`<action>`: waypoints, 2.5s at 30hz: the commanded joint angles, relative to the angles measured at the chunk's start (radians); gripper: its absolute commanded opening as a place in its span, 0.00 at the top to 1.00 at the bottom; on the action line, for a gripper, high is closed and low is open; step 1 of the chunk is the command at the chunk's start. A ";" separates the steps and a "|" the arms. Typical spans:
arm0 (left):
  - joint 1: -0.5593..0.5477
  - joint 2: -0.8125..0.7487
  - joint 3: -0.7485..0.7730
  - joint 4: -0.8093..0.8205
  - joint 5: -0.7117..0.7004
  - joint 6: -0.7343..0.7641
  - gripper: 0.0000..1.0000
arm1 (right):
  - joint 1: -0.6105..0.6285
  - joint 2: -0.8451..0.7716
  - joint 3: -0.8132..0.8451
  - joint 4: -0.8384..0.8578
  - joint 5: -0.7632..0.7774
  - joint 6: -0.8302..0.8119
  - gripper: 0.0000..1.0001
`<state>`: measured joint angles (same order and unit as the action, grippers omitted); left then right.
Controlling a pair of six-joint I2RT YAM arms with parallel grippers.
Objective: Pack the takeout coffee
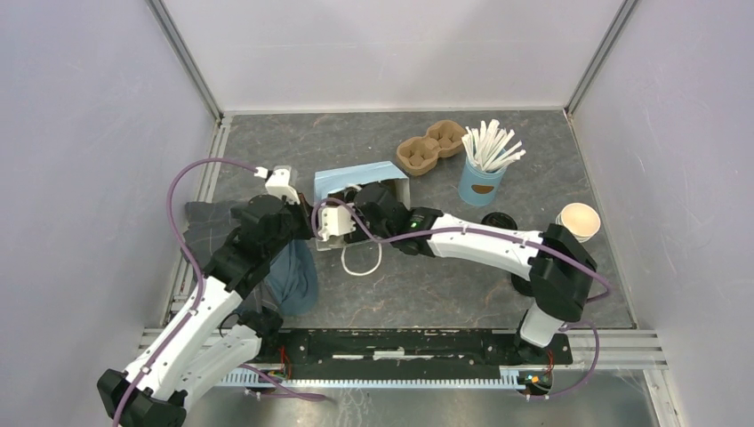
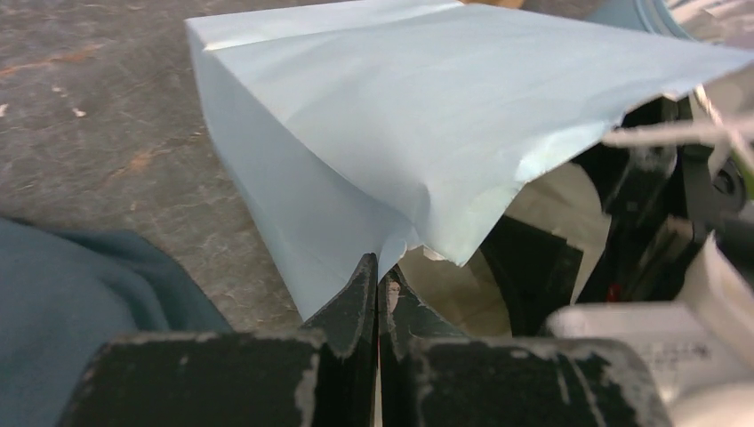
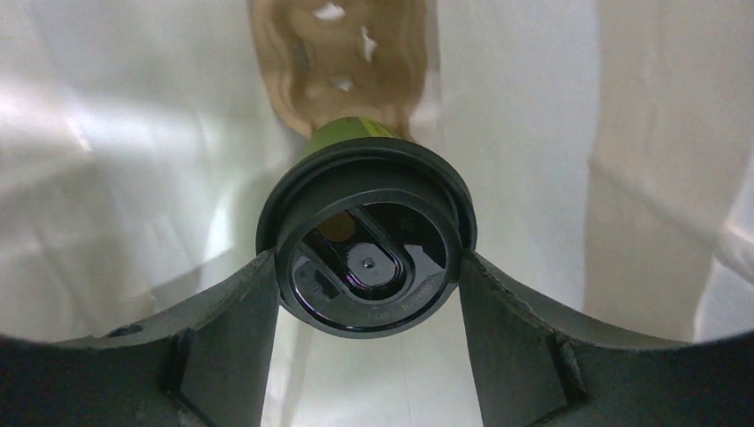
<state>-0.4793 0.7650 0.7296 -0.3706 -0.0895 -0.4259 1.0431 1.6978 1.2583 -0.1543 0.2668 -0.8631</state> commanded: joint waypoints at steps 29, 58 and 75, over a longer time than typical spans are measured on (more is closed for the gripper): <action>-0.016 0.005 0.057 0.007 0.052 -0.010 0.98 | -0.138 -0.023 -0.037 0.071 -0.088 -0.019 0.53; -0.022 0.064 0.171 -0.068 0.038 -0.024 0.98 | -0.141 0.062 0.013 0.107 -0.139 0.086 0.51; -0.057 0.116 0.277 -0.103 0.187 -0.104 0.98 | -0.133 -0.088 -0.003 -0.092 -0.146 0.199 0.48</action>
<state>-0.5152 0.8745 0.9569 -0.4892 0.0414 -0.4755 0.9031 1.6802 1.2442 -0.1764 0.1493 -0.7231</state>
